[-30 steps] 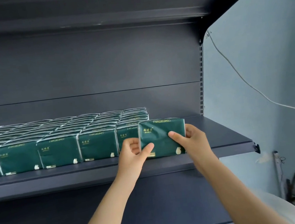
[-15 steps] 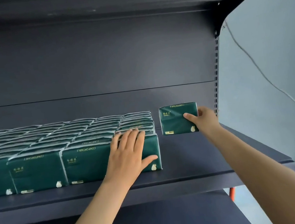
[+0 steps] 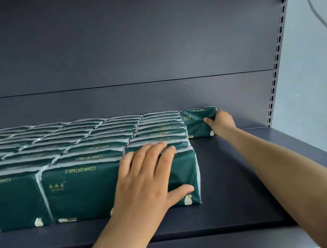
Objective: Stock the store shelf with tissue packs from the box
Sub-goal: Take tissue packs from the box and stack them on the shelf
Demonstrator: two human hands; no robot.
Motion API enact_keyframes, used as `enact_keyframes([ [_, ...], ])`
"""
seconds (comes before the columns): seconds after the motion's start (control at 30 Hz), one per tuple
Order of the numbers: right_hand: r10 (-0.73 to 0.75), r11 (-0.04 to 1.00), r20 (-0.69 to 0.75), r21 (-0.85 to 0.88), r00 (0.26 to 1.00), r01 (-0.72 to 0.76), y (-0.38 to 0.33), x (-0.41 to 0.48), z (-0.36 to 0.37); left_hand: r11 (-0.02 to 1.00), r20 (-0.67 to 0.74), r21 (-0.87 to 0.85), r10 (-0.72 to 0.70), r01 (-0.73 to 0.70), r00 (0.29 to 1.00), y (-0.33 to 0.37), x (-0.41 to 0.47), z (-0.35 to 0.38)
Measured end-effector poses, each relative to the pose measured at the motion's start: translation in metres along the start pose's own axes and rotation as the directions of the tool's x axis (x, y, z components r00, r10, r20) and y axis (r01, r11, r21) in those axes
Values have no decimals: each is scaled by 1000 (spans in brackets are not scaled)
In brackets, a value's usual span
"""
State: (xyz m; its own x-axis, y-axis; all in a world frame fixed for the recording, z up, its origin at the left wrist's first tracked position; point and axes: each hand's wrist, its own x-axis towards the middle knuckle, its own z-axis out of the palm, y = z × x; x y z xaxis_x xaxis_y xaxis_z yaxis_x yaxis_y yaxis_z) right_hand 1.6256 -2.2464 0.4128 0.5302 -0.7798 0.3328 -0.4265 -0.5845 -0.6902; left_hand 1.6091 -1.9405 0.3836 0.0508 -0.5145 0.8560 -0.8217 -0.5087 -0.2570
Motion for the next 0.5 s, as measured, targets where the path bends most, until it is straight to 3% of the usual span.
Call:
enact_keyframes([
  [0.3, 15, 1000, -39, -9, 999, -16, -1, 4, 7, 1000, 16, -12, -20, 20, 1000, 1, 0, 1],
  [0.5, 57, 998, 26, -9, 998, -57, -2, -5, -6, 998, 70, -47, -36, 40, 997, 0, 2, -3],
])
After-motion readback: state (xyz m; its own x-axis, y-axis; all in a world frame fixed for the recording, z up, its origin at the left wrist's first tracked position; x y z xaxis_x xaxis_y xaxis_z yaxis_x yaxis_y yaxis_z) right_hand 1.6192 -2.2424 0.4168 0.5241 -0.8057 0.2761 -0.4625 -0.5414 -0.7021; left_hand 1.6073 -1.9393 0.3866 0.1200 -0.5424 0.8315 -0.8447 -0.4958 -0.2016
